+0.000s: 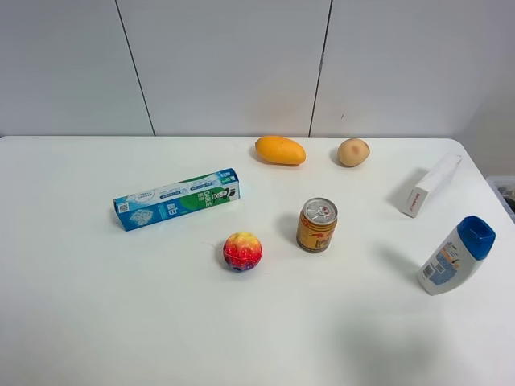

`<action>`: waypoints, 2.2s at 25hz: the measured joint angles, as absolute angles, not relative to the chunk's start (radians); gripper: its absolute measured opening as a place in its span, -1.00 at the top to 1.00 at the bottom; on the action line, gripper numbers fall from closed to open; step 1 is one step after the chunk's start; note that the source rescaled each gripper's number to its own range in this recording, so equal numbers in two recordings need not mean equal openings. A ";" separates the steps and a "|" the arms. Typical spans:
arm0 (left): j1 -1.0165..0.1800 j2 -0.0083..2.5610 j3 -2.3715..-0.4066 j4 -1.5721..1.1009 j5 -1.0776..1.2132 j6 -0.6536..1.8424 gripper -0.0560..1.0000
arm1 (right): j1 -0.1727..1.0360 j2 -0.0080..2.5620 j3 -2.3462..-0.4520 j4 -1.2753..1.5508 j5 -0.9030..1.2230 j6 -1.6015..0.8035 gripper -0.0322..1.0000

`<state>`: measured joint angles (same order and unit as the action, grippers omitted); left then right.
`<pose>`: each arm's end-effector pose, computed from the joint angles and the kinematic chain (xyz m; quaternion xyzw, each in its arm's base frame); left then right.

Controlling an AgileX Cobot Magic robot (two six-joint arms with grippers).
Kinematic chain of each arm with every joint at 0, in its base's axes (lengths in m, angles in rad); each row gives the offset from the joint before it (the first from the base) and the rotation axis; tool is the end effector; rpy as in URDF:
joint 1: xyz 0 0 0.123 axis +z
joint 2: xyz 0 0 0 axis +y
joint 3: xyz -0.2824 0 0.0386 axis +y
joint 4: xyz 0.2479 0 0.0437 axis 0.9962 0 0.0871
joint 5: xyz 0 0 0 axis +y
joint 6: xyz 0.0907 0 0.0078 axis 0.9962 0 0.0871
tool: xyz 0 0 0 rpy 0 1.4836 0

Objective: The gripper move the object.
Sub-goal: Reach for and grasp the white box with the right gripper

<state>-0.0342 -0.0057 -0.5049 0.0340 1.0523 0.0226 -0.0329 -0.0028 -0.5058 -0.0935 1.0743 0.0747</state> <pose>-0.0059 0.0029 0.2792 0.0234 0.8478 0.0139 0.5296 -0.0070 -0.0073 0.2780 0.0482 0.8522 -0.0358 0.5197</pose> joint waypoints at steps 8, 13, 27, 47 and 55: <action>-0.034 -0.006 -0.505 0.034 1.052 0.023 -1.00 | -0.033 -0.003 -0.506 -0.094 1.074 0.075 -0.88; -0.034 -0.006 -0.505 0.034 1.052 0.023 -1.00 | -0.033 -0.003 -0.506 -0.094 1.074 0.075 -0.88; -0.034 -0.006 -0.505 0.034 1.052 0.023 -1.00 | -0.033 -0.003 -0.506 -0.094 1.074 0.075 -0.88; -0.034 -0.006 -0.505 0.034 1.052 0.023 -1.00 | -0.033 0.665 -0.928 -0.138 1.075 0.357 -0.88; -0.034 -0.006 -0.505 0.034 1.052 0.023 -1.00 | -0.033 1.222 -1.266 -0.137 1.144 0.415 -0.88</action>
<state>-0.0342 -0.0057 -0.5049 0.0340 1.0523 0.0226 -0.0329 1.2221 -1.2657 -0.1369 1.1438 0.4150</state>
